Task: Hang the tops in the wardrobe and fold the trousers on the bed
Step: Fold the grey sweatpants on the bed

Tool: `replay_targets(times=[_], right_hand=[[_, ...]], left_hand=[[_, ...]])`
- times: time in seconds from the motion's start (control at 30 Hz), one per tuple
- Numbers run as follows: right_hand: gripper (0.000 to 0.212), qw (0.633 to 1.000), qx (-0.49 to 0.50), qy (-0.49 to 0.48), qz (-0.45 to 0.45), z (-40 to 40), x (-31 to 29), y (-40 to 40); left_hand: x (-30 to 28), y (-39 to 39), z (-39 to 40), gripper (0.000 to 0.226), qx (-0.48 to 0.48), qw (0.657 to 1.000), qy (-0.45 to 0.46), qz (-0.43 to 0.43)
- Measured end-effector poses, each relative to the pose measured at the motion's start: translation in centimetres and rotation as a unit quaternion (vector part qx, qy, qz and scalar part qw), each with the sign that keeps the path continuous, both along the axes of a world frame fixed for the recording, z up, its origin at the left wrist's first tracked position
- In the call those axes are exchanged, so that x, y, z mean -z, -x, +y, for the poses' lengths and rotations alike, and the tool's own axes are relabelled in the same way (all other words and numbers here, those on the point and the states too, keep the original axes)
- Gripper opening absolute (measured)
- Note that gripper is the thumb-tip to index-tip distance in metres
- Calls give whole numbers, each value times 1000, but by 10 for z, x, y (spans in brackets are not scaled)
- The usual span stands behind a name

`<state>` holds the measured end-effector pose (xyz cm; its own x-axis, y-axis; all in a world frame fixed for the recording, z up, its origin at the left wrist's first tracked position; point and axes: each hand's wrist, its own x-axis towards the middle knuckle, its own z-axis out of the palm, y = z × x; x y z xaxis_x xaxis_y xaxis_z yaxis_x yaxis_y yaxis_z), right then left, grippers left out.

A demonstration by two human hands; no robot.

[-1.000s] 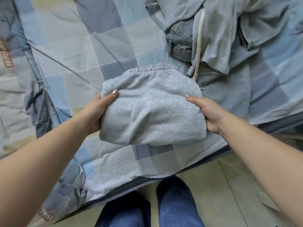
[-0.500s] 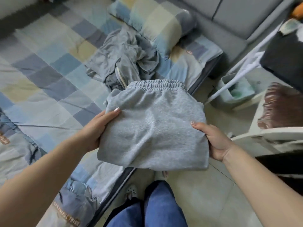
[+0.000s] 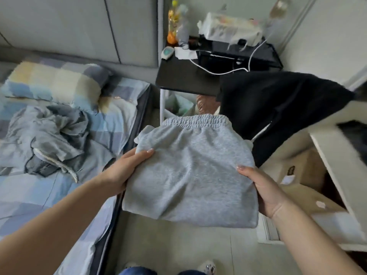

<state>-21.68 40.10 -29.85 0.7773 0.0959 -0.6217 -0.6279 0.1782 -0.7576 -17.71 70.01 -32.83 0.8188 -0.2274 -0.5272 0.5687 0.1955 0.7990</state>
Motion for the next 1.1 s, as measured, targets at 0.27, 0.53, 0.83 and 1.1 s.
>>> replay_targets(times=[0.27,0.53,0.83,1.1], right_hand=[[40,983,181,-15,4,-185,-20,88],[79,939,329,-93,-20,-306,-8,134],[56,886,445,-125,-42,-387,12,108],[58,821,555,-132,11,-468,28,23]], left_hand=[[-22,-13,-218,34,174,985,14,-14],[-36,-29,-392,36,310,950,-1,-35],[-26,-84,-538,31,395,918,-8,-36],[6,-191,-677,60,475,879,-13,35]])
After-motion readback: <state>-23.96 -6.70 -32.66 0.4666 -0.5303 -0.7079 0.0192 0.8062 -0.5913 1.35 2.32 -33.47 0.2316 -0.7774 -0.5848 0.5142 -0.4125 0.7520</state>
